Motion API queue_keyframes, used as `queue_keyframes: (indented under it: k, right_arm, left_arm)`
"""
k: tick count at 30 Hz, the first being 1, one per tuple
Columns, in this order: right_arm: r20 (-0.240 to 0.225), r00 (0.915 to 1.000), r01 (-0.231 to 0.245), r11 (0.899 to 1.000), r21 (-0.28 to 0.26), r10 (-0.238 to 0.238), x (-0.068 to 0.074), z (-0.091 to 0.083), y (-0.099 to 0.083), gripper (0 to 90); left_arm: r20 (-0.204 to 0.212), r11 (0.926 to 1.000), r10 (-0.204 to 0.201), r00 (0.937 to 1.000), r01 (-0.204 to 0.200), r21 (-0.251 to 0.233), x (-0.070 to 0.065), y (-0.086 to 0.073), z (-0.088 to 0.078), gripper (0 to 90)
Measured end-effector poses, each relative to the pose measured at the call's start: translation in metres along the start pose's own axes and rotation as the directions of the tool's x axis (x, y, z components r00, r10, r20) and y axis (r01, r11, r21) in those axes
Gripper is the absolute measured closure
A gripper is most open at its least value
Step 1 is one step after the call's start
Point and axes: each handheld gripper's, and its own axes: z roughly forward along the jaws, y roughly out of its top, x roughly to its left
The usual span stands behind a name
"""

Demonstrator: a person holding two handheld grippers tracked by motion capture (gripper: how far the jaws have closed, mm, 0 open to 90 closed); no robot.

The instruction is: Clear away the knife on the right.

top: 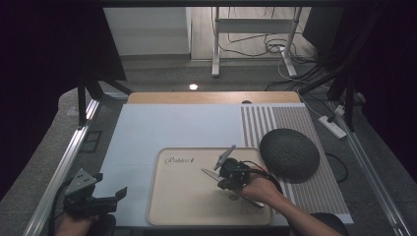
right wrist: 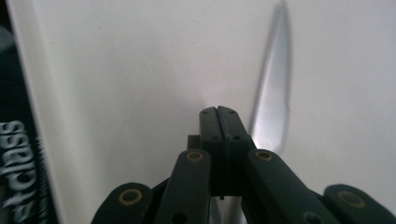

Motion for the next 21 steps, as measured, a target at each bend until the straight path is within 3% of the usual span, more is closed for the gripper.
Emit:
queue_keyframes:
  k: [2,4,8,9,10,11,15,21]
  right_arm:
    - [0.012,0.9998,0.015,0.999,0.042,-0.015,-0.002,0.013,0.004,89.9]
    - [0.024,0.9997,0.006,0.999,0.045,-0.007,-0.007,0.017,0.004,90.0]
    - [0.075,0.997,-0.025,0.997,0.071,0.019,-0.016,0.012,-0.001,90.0]
    - [0.087,0.9938,-0.076,0.994,0.075,0.069,-0.024,0.008,-0.007,90.0]
    - [0.087,0.9938,-0.076,0.994,0.075,0.069,-0.024,0.008,-0.007,90.0]
    - [0.09,0.99,-0.116,0.991,0.072,0.109,-0.031,0.004,-0.014,90.0]
    - [0.121,0.9819,-0.155,0.985,0.074,0.146,-0.042,-0.004,-0.027,90.0]
    - [0.128,0.9718,-0.208,0.976,0.068,0.198,-0.049,-0.014,-0.047,90.0]
  left_arm:
    - [0.001,1.0,-0.002,1.0,0.002,-0.001,0.0,0.0,0.0,4.8]
    - [0.001,1.0,-0.001,1.0,0.001,-0.003,0.0,-0.001,-0.001,4.8]
    - [0.001,1.0,0.0,1.0,0.0,-0.006,0.0,-0.001,-0.001,4.8]
    - [-0.001,1.0,0.004,1.0,-0.004,-0.005,0.0,-0.001,-0.001,4.8]
    - [-0.001,1.0,0.004,1.0,-0.004,-0.005,0.0,-0.001,-0.001,4.8]
    - [0.0,1.0,0.006,1.0,-0.006,-0.006,-0.001,-0.001,-0.001,4.8]
    - [0.0,1.0,0.006,1.0,-0.006,-0.007,-0.001,-0.001,-0.001,4.8]
    - [0.001,0.9999,0.006,1.0,-0.006,-0.009,-0.001,-0.001,-0.001,4.8]
